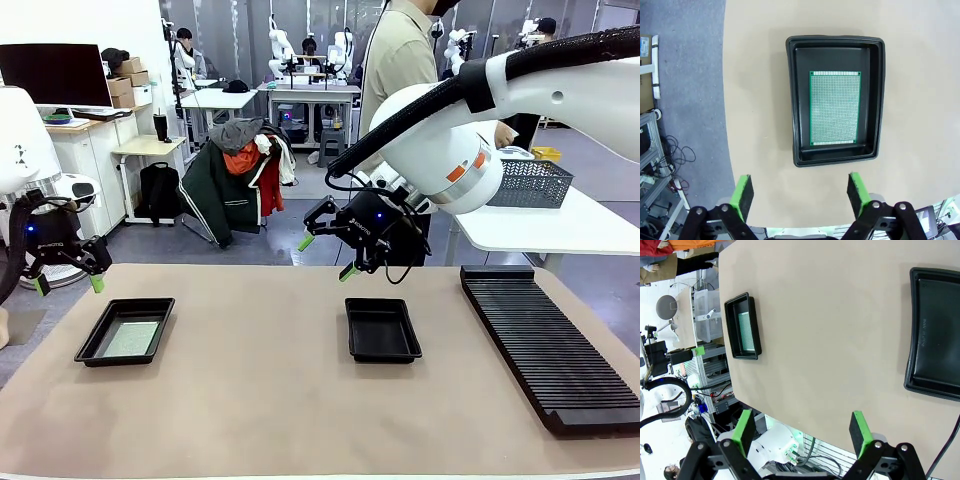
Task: Inspect and transfer BCBs to ESD trays.
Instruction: Pick up the Blank PCB from the PCB Rack and place it in the right ESD tray.
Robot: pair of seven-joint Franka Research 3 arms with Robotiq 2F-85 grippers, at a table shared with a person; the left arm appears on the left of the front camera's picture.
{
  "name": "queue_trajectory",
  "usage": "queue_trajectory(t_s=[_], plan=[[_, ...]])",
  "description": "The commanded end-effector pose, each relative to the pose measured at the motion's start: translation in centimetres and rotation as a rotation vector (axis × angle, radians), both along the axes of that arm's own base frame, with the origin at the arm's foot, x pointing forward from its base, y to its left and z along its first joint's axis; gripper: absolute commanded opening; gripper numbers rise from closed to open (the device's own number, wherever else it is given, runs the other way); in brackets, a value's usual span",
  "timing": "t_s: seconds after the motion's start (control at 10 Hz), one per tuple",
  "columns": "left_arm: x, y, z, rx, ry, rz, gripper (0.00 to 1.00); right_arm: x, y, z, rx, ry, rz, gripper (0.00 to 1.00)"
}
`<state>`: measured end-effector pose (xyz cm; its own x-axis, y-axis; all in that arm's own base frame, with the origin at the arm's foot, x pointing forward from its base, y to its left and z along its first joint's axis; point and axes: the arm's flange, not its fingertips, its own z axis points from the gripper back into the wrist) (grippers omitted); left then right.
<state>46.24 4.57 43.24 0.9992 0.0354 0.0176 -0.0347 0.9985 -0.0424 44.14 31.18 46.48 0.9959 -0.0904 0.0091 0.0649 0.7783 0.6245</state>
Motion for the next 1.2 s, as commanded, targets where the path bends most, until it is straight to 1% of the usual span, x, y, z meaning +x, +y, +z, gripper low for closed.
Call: queue_trajectory(t_s=[0.0, 1.1], plan=[[-0.08, 0.05, -0.29, 0.000, -0.006, 0.003, 1.00, 0.00, 0.06, 0.03, -0.018, 0.001, -0.016, 1.00], [-0.08, 0.05, -0.29, 0.000, -0.006, 0.003, 1.00, 0.00, 0.06, 0.03, -0.018, 0.001, -0.016, 1.00]])
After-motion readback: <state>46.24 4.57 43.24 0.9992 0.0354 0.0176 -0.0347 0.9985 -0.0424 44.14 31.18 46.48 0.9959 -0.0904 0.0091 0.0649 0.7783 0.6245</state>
